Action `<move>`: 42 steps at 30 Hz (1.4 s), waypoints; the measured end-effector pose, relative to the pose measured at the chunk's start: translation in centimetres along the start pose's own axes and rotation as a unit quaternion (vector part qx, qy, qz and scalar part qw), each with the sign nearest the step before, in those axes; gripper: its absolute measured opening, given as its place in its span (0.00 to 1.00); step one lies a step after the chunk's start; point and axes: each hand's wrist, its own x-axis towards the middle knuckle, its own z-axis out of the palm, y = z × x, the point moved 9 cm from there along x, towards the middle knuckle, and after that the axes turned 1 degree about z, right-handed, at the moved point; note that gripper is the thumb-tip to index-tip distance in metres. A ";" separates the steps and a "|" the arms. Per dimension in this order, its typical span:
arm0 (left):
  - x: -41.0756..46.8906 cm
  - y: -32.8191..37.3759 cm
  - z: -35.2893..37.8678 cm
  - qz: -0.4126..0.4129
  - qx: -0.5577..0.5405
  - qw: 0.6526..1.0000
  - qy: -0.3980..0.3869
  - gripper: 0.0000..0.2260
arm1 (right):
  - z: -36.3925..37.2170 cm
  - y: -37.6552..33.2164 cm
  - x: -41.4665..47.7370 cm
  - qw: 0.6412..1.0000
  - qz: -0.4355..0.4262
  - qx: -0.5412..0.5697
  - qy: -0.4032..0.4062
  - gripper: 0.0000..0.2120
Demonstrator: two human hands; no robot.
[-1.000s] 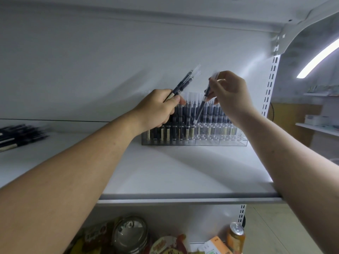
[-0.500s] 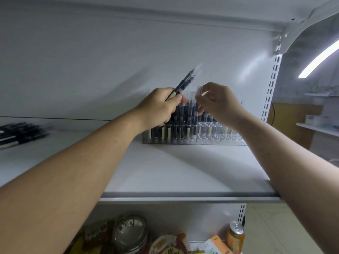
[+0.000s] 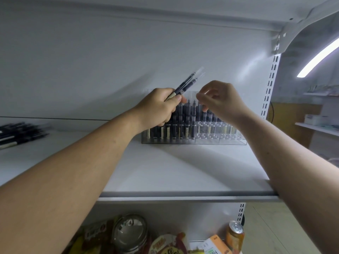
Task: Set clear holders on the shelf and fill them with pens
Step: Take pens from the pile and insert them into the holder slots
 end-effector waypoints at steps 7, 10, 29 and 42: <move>-0.2 0.3 0.5 0.005 -0.004 1.000 -0.021 0.12 | -1.0 -0.9 0.2 0.995 -0.008 0.097 0.038 0.05; -0.2 0.5 0.5 0.007 -0.006 1.000 -0.025 0.11 | -0.8 -0.9 0.2 0.990 0.002 0.135 0.031 0.06; -0.5 2.5 -1.0 0.106 0.142 0.983 0.050 0.13 | -5.1 2.0 0.6 0.949 0.070 0.220 0.212 0.09; -0.5 2.5 -1.1 0.102 0.169 0.979 0.054 0.13 | -1.3 1.7 0.8 0.994 0.054 0.020 0.090 0.07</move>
